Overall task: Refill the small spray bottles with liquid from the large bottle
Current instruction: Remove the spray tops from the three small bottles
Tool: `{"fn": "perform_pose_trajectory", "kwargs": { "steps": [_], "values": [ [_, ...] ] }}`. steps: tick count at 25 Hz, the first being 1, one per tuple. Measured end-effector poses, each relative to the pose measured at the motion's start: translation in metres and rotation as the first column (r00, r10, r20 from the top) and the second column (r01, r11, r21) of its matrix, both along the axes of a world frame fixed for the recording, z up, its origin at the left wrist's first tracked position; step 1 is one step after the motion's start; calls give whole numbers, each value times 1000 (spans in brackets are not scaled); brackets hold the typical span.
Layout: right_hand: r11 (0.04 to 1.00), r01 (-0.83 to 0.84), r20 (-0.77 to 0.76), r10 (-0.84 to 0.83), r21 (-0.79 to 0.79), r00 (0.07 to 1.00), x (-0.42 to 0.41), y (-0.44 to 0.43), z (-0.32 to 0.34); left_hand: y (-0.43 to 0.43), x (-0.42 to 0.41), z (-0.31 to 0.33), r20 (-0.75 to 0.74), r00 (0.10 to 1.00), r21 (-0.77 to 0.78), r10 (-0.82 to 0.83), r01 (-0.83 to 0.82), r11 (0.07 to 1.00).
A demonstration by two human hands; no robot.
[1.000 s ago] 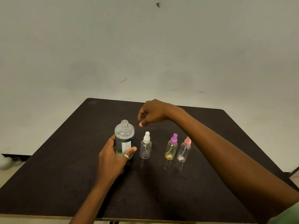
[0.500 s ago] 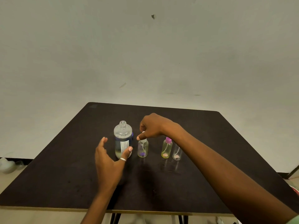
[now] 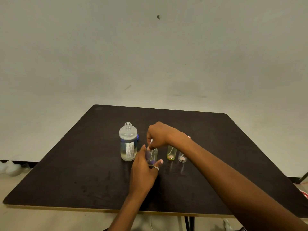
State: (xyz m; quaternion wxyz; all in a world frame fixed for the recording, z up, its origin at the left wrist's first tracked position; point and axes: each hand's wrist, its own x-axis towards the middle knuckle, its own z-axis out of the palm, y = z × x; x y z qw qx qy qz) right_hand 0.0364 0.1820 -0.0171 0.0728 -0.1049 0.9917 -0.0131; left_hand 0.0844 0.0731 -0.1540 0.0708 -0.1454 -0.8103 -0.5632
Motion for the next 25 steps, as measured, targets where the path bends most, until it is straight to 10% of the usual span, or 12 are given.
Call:
{"fn": "perform_pose_trajectory", "kwargs": {
  "steps": [25],
  "values": [
    [999, 3, -116, 3, 47, 993, 20, -4, -11, 5, -11, -7, -62, 997, 18, 49, -48, 999]
  ]
}}
